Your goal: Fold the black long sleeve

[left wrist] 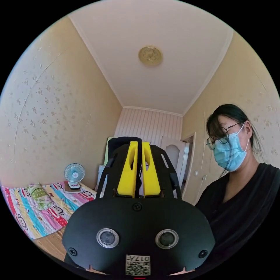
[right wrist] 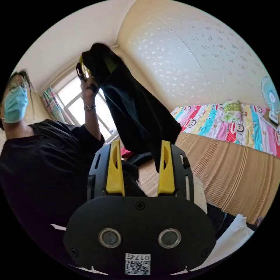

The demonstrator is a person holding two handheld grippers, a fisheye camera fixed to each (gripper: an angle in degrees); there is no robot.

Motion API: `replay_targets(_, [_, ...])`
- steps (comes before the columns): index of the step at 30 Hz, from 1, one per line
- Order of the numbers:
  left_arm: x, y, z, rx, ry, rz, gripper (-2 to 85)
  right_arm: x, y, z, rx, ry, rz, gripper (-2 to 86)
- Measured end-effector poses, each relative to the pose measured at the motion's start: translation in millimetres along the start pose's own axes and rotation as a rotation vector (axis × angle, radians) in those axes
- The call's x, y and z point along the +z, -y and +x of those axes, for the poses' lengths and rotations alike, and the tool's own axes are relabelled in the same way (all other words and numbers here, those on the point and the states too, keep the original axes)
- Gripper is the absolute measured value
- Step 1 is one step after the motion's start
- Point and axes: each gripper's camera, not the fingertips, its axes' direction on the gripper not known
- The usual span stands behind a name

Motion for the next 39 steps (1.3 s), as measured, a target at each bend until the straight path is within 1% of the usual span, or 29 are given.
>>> replay_targets(1, [-4.6, 3.0, -1.6, -0.015, -0.023, 0.009, -0.4, 9.1, 6.8, 11.5, 0.010, -0.041, -0.017, 21.6])
replay_targets(3, [-12.1, 6.7, -4.4, -0.039, -0.054, 0.026, -0.4, 16.2, 19.6, 35.1, 0.034, -0.051, -0.019, 23.1])
replay_targets(5, [-20.7, 10.3, -6.7, -0.056, -0.091, 0.046, -0.5, 7.8, 33.0, 70.7, 0.062, -0.053, 0.068, 22.9])
replay_targets(7, [-31.6, 16.9, -7.3, -0.070, -0.129, 0.055, -0.5, -2.0, 42.9, 101.3, 0.069, -0.022, 0.123, 21.9])
replay_targets(8, [-33.4, 19.2, -7.2, -0.073, -0.140, 0.049, -0.5, -4.6, 51.8, 122.5, 0.070, 0.025, 0.116, 21.0])
replay_targets(9, [-36.6, 23.6, -6.4, -0.075, -0.160, 0.037, -0.5, -4.0, 56.9, 132.8, 0.067, 0.052, 0.100, 20.6])
replay_targets(11, [-41.7, 30.1, -3.4, -0.072, -0.170, 0.022, -0.5, 13.6, 76.4, 170.0, 0.061, 0.161, -0.056, 19.3])
replay_targets(12, [-45.6, 34.7, -1.2, -0.064, -0.179, 0.011, -0.5, 20.9, 79.7, 179.5, 0.069, 0.192, -0.102, 19.2])
replay_targets(13, [-49.9, 39.3, 0.6, -0.053, -0.197, 0.001, -0.5, 34.3, 82.3, 196.6, 0.082, 0.268, -0.167, 19.2])
replay_targets(14, [-51.9, 41.6, 0.9, -0.049, -0.212, -0.005, -0.5, 45.9, 80.7, 213.8, 0.099, 0.380, -0.197, 19.4])
replay_targets(15, [-55.6, 45.8, -0.1, -0.047, -0.260, -0.013, -0.5, 51.9, 78.9, 223.0, 0.113, 0.446, -0.206, 19.8])
replay_targets(17, [-59.6, 50.0, -5.9, -0.053, -0.370, -0.007, -0.5, 79.7, 65.6, 259.8, 0.205, 0.739, -0.243, 21.9])
replay_targets(19, [-58.9, 50.1, -22.0, -0.105, -0.586, 0.042, -0.4, 99.3, 53.2, 276.6, 0.258, 0.892, -0.261, 22.8])
replay_targets(20, [-58.0, 49.1, -26.4, -0.125, -0.633, 0.061, -0.4, 109.2, 46.8, 280.9, 0.274, 0.982, -0.259, 22.8])
replay_targets(21, [-55.6, 46.6, -34.4, -0.169, -0.697, 0.096, -0.5, 113.1, 44.3, 281.3, 0.279, 1.031, -0.251, 22.7])
replay_targets(23, [-52.0, 43.6, -44.2, -0.229, -0.746, 0.127, -0.5, 117.9, 41.1, 273.4, 0.251, 1.270, -0.180, 20.5])
replay_targets(24, [-51.2, 43.3, -49.0, -0.261, -0.753, 0.132, -0.5, 114.8, 41.9, 271.0, 0.229, 1.325, -0.151, 17.4])
replay_targets(25, [-52.9, 43.9, -52.4, -0.280, -0.757, 0.139, -0.5, 103.8, 43.4, 269.0, 0.191, 1.401, -0.088, 11.1])
replay_targets(26, [-54.5, 44.4, -54.0, -0.289, -0.762, 0.145, -0.5, 88.0, 44.2, 272.7, 0.188, 1.415, -0.035, 7.2])
replay_targets(28, [-61.6, 46.2, -60.9, -0.347, -0.786, 0.169, -0.5, 54.8, 45.4, 283.3, 0.195, 1.362, 0.030, 4.5])
replay_targets(32, [-73.0, 53.7, -63.9, -0.412, -0.752, 0.162, -0.4, -45.2, 48.5, 306.3, 0.170, 1.157, 0.154, 3.2])
replay_targets(36, [-87.6, 67.6, -65.6, -0.443, -0.683, 0.145, -0.4, -130.9, 59.4, 311.5, 0.119, 1.027, 0.280, 2.8])
replay_targets(38, [-98.0, 74.0, -67.7, -0.458, -0.639, 0.143, -0.3, -186.4, 70.1, 304.0, 0.049, 0.963, 0.392, 2.7])
replay_targets(39, [-107.1, 78.2, -68.3, -0.458, -0.599, 0.138, -0.3, -199.5, 73.0, 300.9, 0.030, 0.948, 0.419, 2.7])
